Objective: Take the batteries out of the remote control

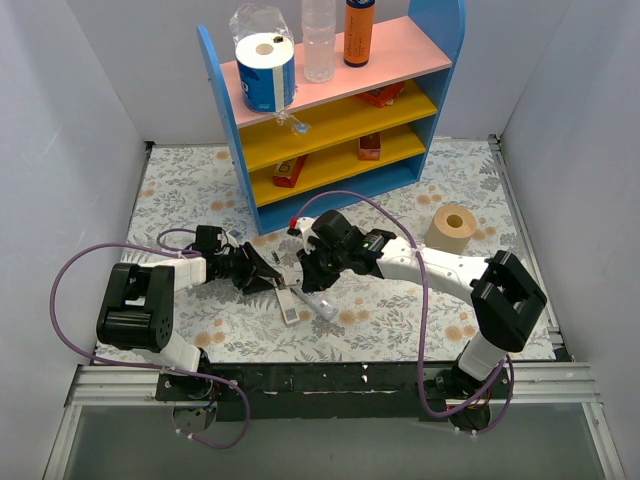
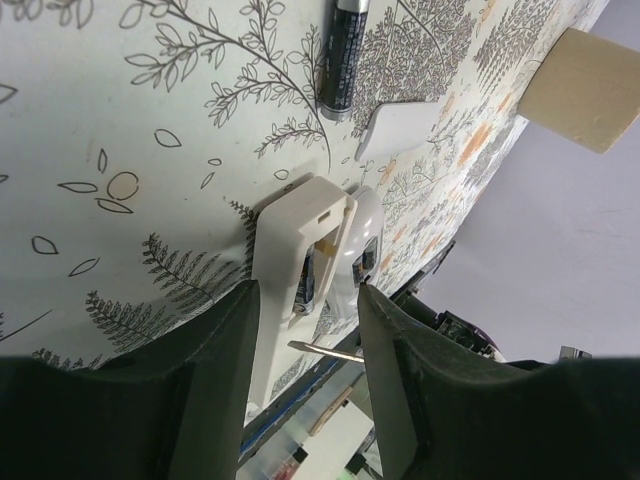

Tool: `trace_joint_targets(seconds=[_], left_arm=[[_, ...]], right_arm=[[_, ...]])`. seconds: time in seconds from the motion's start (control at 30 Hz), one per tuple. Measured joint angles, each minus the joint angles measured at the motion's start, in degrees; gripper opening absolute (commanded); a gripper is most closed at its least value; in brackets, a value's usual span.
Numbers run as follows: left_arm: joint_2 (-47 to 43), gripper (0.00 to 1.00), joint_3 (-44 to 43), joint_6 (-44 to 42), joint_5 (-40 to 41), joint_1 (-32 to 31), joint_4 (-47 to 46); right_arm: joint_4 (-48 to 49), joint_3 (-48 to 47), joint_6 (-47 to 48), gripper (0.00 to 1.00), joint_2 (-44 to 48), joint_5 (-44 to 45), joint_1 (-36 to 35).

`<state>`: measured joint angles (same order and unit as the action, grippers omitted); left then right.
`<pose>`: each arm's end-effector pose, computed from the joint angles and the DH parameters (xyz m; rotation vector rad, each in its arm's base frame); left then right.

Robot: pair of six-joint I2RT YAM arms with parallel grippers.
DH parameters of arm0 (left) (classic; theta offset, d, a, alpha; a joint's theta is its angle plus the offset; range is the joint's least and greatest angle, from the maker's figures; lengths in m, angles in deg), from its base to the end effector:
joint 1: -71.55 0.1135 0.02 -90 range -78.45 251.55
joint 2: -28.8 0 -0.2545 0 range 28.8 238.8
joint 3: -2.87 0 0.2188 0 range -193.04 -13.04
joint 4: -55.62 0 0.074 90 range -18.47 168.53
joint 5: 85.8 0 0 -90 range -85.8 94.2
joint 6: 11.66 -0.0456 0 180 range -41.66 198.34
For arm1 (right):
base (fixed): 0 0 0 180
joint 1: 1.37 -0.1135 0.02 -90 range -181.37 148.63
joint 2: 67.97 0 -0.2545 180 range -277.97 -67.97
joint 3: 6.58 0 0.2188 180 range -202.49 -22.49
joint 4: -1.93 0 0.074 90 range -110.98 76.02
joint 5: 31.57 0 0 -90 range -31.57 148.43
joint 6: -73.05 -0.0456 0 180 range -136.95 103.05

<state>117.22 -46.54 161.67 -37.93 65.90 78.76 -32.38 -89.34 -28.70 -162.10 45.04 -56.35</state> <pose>0.2292 -0.0534 0.1348 1.4937 -2.2666 1.2120 0.1839 0.2808 0.2395 -1.0320 2.2800 0.8050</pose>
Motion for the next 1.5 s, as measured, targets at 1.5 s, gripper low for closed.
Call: trace_joint_targets(seconds=[1.5], left_arm=[[-13.35,0.54,-6.75,6.78,42.51,-32.2,26.23]], right_arm=[[-6.73,9.64,-1.86,0.01,20.17,10.43,3.23]])
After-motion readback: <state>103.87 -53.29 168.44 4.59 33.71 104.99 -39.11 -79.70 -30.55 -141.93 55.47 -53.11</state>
